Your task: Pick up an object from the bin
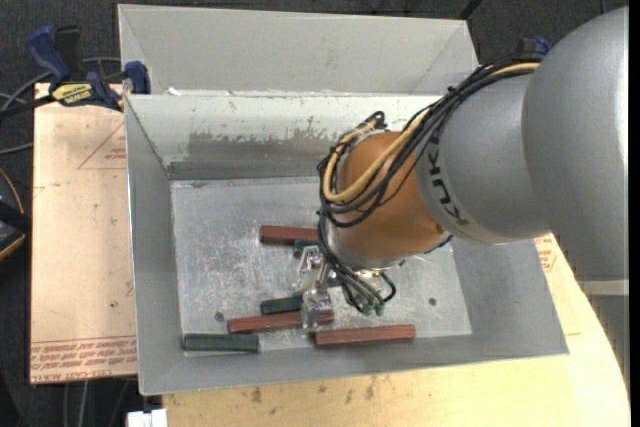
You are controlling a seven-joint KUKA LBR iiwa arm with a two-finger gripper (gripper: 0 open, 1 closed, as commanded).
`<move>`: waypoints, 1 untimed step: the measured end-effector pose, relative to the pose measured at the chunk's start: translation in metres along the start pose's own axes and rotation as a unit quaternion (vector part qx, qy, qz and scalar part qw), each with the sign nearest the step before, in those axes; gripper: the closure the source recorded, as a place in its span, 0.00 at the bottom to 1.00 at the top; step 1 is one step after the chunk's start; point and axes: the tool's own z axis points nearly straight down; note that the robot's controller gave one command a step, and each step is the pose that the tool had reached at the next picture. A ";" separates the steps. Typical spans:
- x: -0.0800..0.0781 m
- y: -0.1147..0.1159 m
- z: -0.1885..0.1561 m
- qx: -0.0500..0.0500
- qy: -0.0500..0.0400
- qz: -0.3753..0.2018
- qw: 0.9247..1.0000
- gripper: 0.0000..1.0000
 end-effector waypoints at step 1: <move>0.000 0.000 0.000 0.000 0.000 0.000 1.000 1.00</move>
Offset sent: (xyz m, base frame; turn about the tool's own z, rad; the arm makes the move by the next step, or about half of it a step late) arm 0.0143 0.0061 0.0390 -0.0319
